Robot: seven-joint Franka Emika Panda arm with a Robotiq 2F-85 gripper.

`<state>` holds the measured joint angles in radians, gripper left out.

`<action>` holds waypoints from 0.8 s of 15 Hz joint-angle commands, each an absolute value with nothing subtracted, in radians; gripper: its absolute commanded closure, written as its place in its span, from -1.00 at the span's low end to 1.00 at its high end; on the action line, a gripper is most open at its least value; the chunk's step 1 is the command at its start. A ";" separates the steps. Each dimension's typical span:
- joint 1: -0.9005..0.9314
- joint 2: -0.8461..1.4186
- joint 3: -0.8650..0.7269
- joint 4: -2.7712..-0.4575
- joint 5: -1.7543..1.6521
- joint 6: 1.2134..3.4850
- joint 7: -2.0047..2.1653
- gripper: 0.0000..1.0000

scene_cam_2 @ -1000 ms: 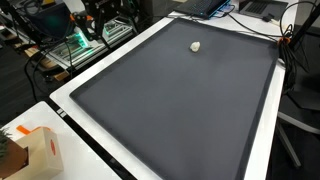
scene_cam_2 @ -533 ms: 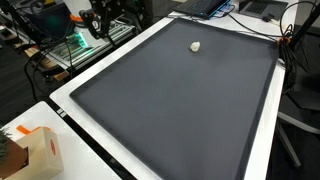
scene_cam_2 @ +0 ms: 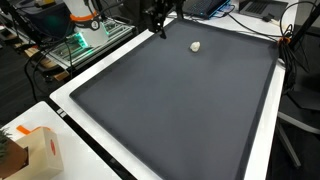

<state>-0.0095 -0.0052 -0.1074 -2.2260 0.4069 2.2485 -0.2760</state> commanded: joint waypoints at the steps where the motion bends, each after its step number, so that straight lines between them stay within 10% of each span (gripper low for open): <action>1: -0.017 0.113 -0.064 -2.115 0.495 2.172 -0.232 -1.00; 12: -0.058 0.366 -0.023 -1.986 0.662 2.067 0.068 -1.00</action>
